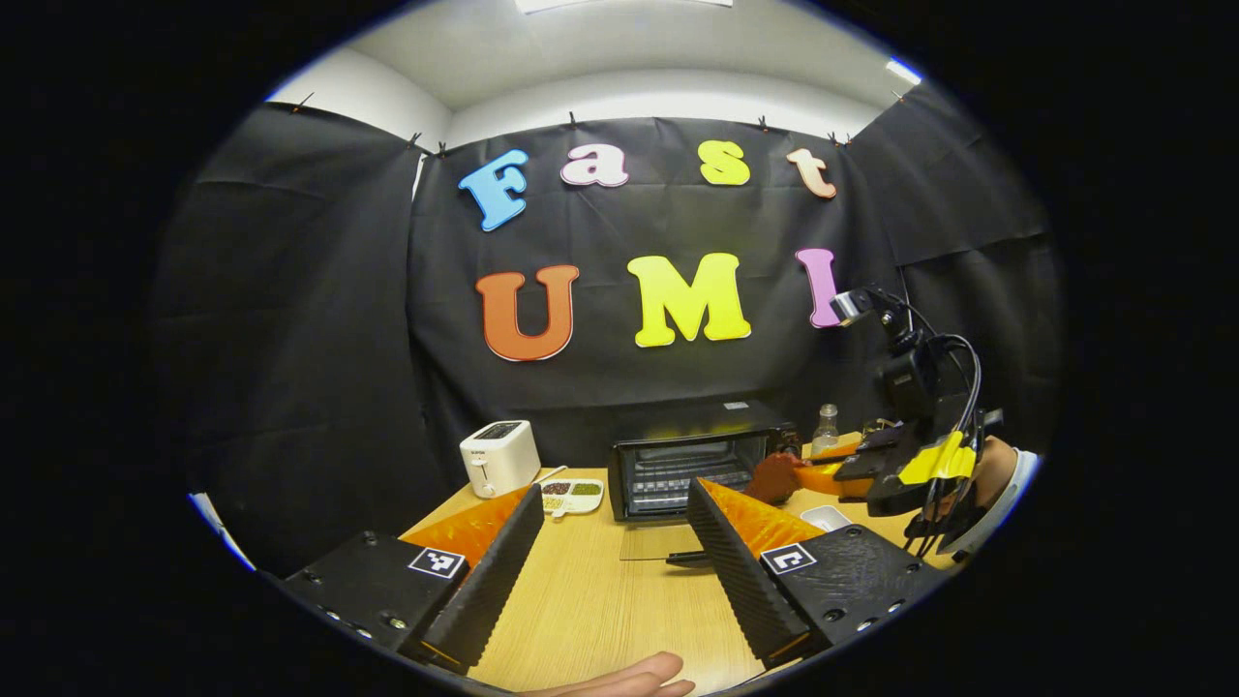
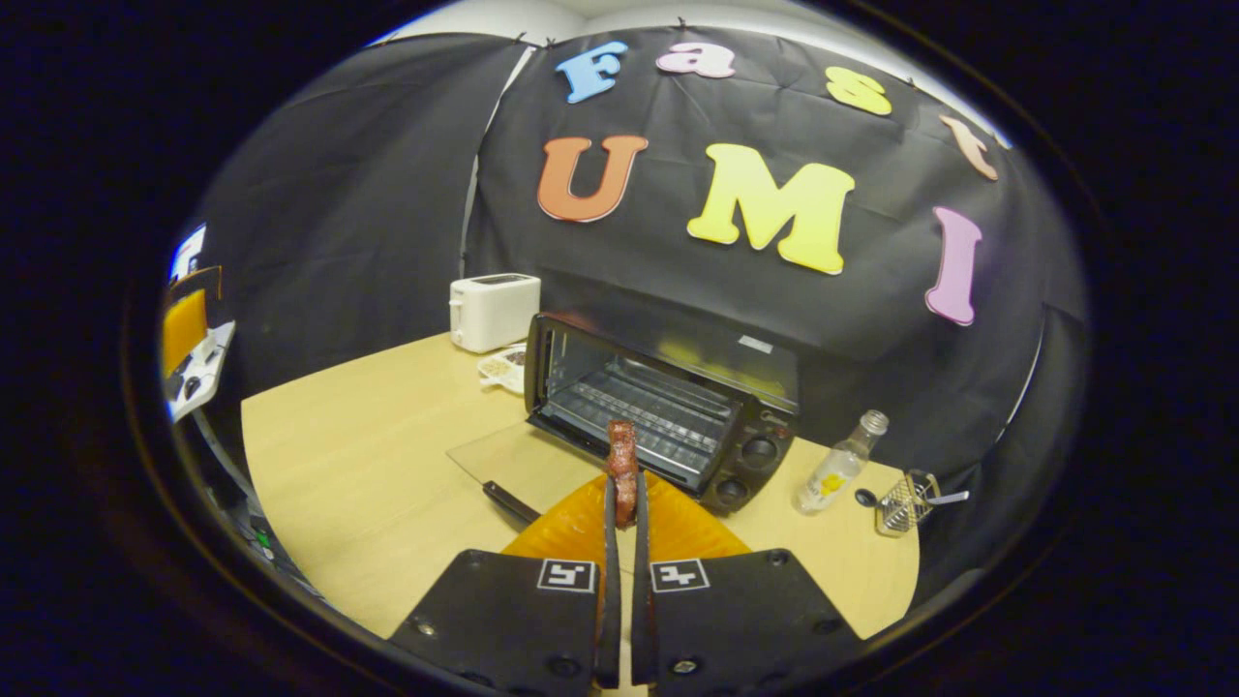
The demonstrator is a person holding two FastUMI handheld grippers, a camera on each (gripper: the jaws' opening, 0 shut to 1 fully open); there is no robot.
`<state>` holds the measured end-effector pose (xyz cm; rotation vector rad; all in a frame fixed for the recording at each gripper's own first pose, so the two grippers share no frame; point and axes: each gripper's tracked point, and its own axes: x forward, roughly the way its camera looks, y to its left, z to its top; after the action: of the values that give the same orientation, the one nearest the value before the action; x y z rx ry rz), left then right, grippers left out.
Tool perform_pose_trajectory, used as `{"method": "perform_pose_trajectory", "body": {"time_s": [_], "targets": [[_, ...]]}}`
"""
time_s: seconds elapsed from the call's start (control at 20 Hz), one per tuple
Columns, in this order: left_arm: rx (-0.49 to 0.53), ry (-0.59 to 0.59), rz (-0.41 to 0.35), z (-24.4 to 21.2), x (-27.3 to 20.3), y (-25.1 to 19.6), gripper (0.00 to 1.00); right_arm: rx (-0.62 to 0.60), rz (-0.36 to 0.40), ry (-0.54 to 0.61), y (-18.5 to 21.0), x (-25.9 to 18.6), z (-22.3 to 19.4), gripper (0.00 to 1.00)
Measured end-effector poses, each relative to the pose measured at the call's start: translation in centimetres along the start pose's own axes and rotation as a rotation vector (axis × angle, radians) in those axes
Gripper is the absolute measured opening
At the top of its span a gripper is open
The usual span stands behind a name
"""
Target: Open the electric oven with the left hand, put the food in, and close the electric oven.
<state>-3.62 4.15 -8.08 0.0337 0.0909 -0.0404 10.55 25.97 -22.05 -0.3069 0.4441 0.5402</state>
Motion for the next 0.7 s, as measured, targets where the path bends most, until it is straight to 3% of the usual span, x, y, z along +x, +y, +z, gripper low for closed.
{"method": "perform_pose_trajectory", "body": {"time_s": [0.15, 0.3, 0.5, 0.7], "targets": [[-0.053, 0.021, 0.001, -1.1, 0.4, 0.5, 0.95, 0.024, -0.035, -0.021, 0.7, 3.0, 0.4, 0.08], [-0.070, 0.037, -0.001, -1.9, 0.4, 0.8, 0.95, 0.148, -0.006, -0.039, 2.2, 5.8, 1.5, 0.08], [-0.036, 0.043, 0.026, -2.9, 0.5, 1.9, 0.95, 0.381, -0.005, -0.094, 2.3, 9.0, 2.9, 0.08], [-0.016, 0.071, 0.050, -4.5, 1.0, 3.0, 0.95, 0.703, 0.004, -0.115, 1.4, 11.6, 3.1, 0.08]]}}
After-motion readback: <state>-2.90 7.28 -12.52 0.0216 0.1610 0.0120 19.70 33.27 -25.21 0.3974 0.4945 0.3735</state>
